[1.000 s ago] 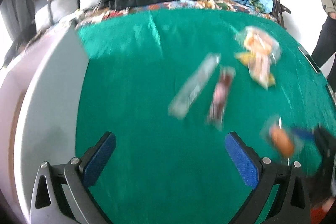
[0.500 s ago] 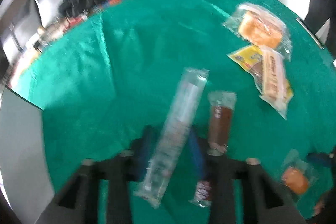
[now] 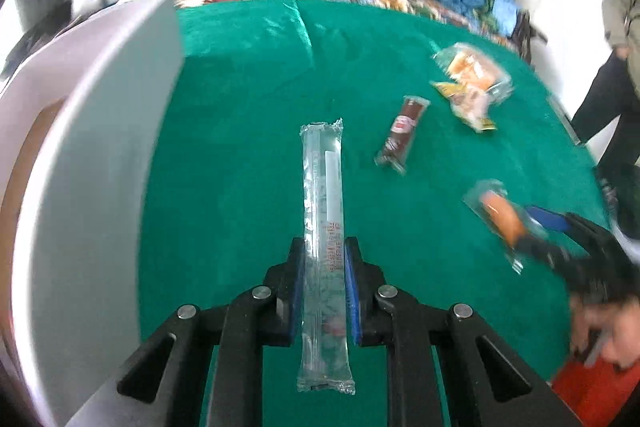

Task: Organize snacks
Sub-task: 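Carry both snacks to the cardboard box and open both tools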

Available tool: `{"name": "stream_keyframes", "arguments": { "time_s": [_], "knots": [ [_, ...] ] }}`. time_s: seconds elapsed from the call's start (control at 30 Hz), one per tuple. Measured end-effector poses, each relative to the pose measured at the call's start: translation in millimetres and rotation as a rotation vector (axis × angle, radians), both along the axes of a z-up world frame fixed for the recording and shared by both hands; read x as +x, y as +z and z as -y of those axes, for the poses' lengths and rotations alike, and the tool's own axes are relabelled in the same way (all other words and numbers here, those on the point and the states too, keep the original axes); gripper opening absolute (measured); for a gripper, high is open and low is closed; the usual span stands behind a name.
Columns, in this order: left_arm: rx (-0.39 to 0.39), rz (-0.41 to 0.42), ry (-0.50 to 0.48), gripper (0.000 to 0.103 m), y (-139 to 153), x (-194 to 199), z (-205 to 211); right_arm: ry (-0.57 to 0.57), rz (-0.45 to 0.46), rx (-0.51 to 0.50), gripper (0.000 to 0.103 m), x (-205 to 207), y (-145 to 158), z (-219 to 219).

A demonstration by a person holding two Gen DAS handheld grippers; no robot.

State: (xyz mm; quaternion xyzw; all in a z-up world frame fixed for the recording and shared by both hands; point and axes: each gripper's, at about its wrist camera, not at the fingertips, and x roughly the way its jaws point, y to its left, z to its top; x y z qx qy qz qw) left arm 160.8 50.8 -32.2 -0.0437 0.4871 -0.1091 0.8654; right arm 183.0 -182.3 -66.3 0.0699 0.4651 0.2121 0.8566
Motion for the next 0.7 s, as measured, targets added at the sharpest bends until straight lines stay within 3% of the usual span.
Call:
{"name": "stream_keyframes", "arguments": {
  "time_s": [0.07, 0.13, 0.23, 0.3, 0.37, 0.4, 0.43, 0.57, 0.7],
  "knots": [
    [-0.035, 0.017, 0.025, 0.018, 10.1, -24.0, -10.1, -0.037, -0.105, 0.015, 0.084, 9.1, 3.8, 4.4],
    [-0.064, 0.031, 0.042, 0.018, 16.4, -45.1, -14.6, -0.031, -0.179, -0.032, 0.085, 17.3, 5.8, -3.2],
    [-0.097, 0.056, 0.056, 0.018, 26.0, -69.8, -20.5, 0.037, -0.178, -0.228, 0.084, 23.2, 5.1, -35.1],
    [-0.118, 0.071, 0.058, 0.018, 33.6, -85.2, -25.3, 0.073, -0.145, -0.300, 0.083, 23.0, 1.9, -49.7],
    [-0.138, 0.084, 0.066, 0.018, 41.1, -98.6, -30.9, 0.085, -0.103, -0.368, 0.058, 20.4, 1.3, -59.0],
    [-0.144, 0.091, 0.075, 0.018, 45.2, -104.4, -36.2, 0.090, -0.097, -0.349, 0.032, 19.9, 4.3, -60.4],
    [-0.149, 0.097, 0.084, 0.018, 48.8, -110.8, -43.0, 0.081, -0.114, -0.352, 0.026, 20.9, 5.2, -59.9],
    [-0.196, 0.127, 0.143, 0.018, 63.4, -129.0, -74.2, 0.031, -0.216, -0.256, 0.024, 25.7, 7.8, -48.6],
    [-0.226, 0.163, 0.222, 0.018, 80.4, -140.4, -117.0, -0.034, -0.288, 0.007, 0.023, 26.3, 12.2, -22.5]
  ]
}}
